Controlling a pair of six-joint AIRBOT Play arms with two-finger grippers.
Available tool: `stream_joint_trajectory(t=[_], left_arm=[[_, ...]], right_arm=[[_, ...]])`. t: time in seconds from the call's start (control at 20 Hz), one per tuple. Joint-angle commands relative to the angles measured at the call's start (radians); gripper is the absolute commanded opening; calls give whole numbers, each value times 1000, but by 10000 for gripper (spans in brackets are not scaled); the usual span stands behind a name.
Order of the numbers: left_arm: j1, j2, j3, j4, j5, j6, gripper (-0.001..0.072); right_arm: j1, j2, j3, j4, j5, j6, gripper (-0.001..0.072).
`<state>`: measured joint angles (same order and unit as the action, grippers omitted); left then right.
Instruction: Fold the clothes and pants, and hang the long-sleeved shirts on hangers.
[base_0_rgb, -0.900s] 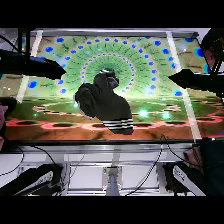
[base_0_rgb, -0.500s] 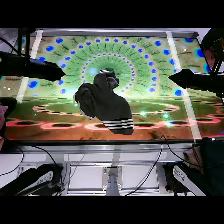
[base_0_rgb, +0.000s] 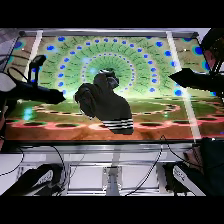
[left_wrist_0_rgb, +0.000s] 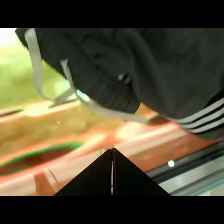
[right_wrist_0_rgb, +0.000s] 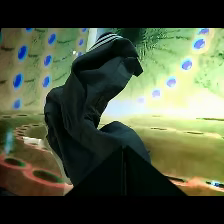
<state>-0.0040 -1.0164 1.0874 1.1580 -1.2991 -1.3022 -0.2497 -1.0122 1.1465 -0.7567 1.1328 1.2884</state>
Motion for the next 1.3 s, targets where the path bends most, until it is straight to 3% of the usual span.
stream_joint_trajectory(t=[0.0,0.1,0.25,0.4,0.5,0.55,0.6,0.65,0.7,0.85,1.0,1.25], left_arm=[[23,55,-194,-52,55,-11,23],[30,61,-290,-172,65,18,22],[29,59,-423,-345,89,84,23],[27,59,-520,-399,153,87,24],[24,59,-549,-476,274,86,27],[24,56,-555,-520,334,87,86],[24,46,-554,-540,371,86,290],[24,29,-554,-542,395,58,522],[24,6,-554,-542,399,13,535],[24,-88,-554,-549,399,-5,534],[24,-193,-554,-678,407,1,532],[24,-354,-554,-909,421,113,530]], right_arm=[[1,-2,-1,-7,3,3,1],[-5,-14,-27,39,55,-6,-1],[-6,-68,-116,273,201,-154,-2],[-6,-151,-169,468,323,-221,2],[-6,-185,-168,454,263,-221,7],[-6,-190,-168,430,203,-219,36],[-6,-191,-168,407,148,-201,192],[-6,-191,-168,393,111,-161,456],[-6,-191,-168,383,86,-119,654],[-6,-191,-167,381,79,-114,657],[-6,-191,-167,383,79,-114,657],[-5,-191,-167,384,82,-114,657]])
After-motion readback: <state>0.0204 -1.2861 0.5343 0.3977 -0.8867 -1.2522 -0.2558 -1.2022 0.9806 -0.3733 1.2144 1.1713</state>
